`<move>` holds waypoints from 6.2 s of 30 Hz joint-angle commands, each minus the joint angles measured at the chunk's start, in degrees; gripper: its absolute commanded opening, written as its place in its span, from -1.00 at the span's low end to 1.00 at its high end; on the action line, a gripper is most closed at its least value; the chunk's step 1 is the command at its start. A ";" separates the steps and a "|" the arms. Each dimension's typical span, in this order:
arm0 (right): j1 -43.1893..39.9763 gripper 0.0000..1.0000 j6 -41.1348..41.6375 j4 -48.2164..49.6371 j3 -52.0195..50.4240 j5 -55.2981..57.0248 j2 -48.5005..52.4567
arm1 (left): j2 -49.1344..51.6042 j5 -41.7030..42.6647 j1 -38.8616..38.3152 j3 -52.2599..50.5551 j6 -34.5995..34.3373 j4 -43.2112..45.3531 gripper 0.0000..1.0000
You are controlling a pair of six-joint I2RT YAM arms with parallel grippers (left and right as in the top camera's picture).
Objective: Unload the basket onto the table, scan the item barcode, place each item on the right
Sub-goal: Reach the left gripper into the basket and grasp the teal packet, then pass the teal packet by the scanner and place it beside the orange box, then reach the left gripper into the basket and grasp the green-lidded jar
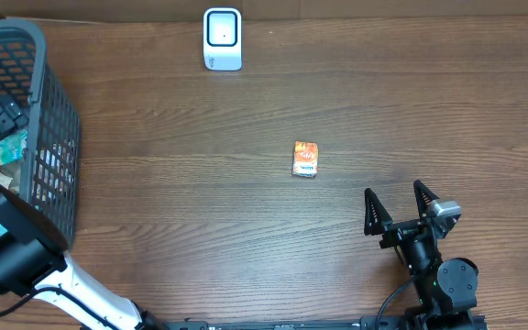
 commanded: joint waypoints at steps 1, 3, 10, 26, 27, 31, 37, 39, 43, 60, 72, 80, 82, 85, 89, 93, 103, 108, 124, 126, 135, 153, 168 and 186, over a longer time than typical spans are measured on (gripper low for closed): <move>-0.15 1.00 -0.11 0.20 -0.59 -0.07 -0.57 | 3.43 -1.05 1.01 -0.24 2.01 0.37 1.00; -0.15 1.00 -0.11 0.20 -0.59 -0.07 -0.57 | 4.96 -1.05 1.01 -0.24 3.34 0.79 1.00; -0.15 1.00 -0.11 0.20 -0.59 -0.07 -0.57 | 6.99 0.24 0.98 -0.24 3.80 1.44 0.93; -0.15 1.00 -0.11 0.20 -0.59 -0.07 -0.57 | 5.92 0.50 0.76 0.07 0.59 -2.43 -0.92; -0.15 1.00 -0.11 0.20 -0.59 -0.07 -0.57 | 5.40 0.79 0.66 0.22 0.09 -2.89 -0.92; -0.15 1.00 -0.11 0.20 -0.59 -0.07 -0.57 | 2.03 6.01 -0.02 1.62 -0.87 -4.11 -0.92; -0.15 1.00 -0.11 0.20 -0.59 -0.07 -0.57 | -7.96 10.27 -1.60 3.98 -7.65 -4.44 -0.92; -0.15 0.99 -0.11 0.20 -0.59 -0.07 -0.57 | -12.22 11.37 -2.19 4.33 -9.03 -4.28 -0.92; -0.15 1.00 -0.11 0.20 -0.59 -0.07 -0.57 | -21.73 16.79 -4.28 4.42 -10.75 -5.38 -0.92; -0.15 1.00 -0.11 0.20 -0.59 -0.07 -0.57 | -24.96 20.85 -45.72 -4.09 -16.41 -12.63 -0.91; -0.15 1.00 -0.11 0.20 -0.59 -0.07 -0.57 | -4.07 20.92 -62.53 -11.87 -37.88 2.93 -0.91; -0.15 1.00 -0.11 0.20 -0.59 -0.07 -0.57 | 4.35 21.29 -62.88 -11.87 -51.60 4.48 -0.85; -0.15 1.00 -0.11 0.20 -0.59 -0.07 -0.57 | 5.09 21.62 -62.88 -11.87 -51.52 4.52 -0.49; -0.15 1.00 -0.11 0.20 -0.59 -0.07 -0.57 | 5.16 22.14 -62.88 -11.85 -50.90 4.59 0.46; -0.15 1.00 -0.11 0.20 -0.59 -0.07 -0.57 | 4.66 27.82 -62.27 -10.95 -49.20 5.42 0.57; -0.15 1.00 -0.11 0.20 -0.59 -0.07 -0.57 | 2.75 31.61 -61.70 -7.39 -44.11 4.28 0.47; -0.15 1.00 -0.11 0.20 -0.59 -0.07 -0.57 | -13.75 21.33 -60.94 1.07 -32.41 -3.41 0.48; -0.15 1.00 -0.11 0.20 -0.59 -0.07 -0.57 | -24.44 7.13 -55.82 2.60 -29.83 -8.07 0.54; -0.15 1.00 -0.11 0.20 -0.59 -0.07 -0.57 | -32.44 -8.79 -11.52 0.28 -28.87 -9.33 0.52; -0.15 1.00 -0.11 0.20 -0.59 -0.07 -0.57 | -30.16 -8.63 -7.91 -1.25 -28.79 -5.57 0.56; -0.15 1.00 -0.11 0.20 -0.59 -0.07 -0.57 | -15.34 -10.32 -3.85 -2.29 -7.48 4.22 0.67; -0.15 1.00 -0.11 0.20 -0.59 -0.07 -0.57 | 2.14 -2.95 -1.73 -2.29 7.08 16.59 0.90; -0.15 1.00 -0.11 0.20 -0.59 -0.07 -0.57 | 7.19 -2.93 -1.64 -2.49 6.99 20.31 0.99; -0.15 1.00 -0.11 0.20 -0.59 -0.07 -0.57 | 10.43 -2.29 -1.73 -2.38 6.58 21.51 0.63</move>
